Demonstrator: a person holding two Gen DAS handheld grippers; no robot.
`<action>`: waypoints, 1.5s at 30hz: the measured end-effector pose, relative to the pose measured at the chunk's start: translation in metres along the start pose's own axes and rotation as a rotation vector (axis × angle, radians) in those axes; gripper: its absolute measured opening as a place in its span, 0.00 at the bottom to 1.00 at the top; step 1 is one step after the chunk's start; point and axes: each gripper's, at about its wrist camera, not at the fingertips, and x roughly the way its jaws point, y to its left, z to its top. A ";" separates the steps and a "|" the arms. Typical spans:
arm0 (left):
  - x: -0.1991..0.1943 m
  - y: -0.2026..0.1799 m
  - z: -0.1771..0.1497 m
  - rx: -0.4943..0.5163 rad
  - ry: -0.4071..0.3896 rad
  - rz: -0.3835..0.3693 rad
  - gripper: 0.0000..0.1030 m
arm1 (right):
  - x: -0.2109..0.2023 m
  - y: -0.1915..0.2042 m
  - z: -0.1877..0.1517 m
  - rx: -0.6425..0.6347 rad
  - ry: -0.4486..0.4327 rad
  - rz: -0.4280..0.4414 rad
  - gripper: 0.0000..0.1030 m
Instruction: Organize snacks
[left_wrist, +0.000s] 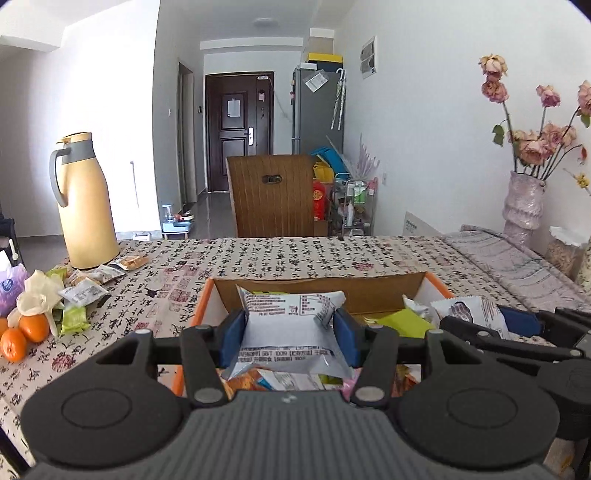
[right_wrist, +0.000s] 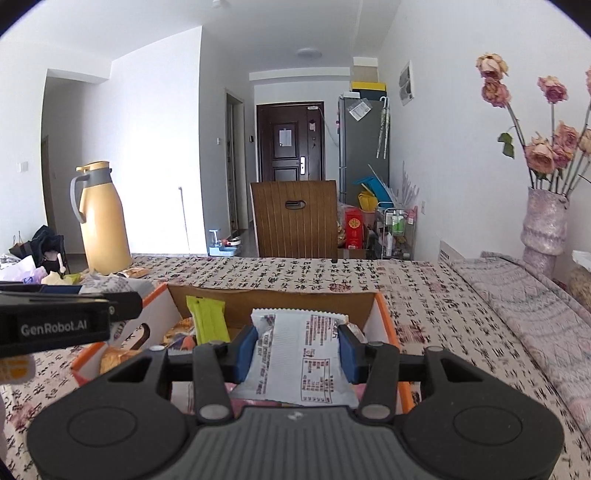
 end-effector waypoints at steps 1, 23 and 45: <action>0.005 0.000 0.001 0.008 0.003 0.009 0.53 | 0.005 0.000 0.001 -0.002 0.003 0.000 0.45; 0.046 0.018 -0.008 -0.019 0.041 0.079 1.00 | 0.056 -0.013 -0.007 0.030 0.083 -0.014 0.93; -0.060 0.021 -0.066 -0.025 -0.006 -0.003 1.00 | -0.062 -0.024 -0.048 0.073 0.017 -0.029 1.00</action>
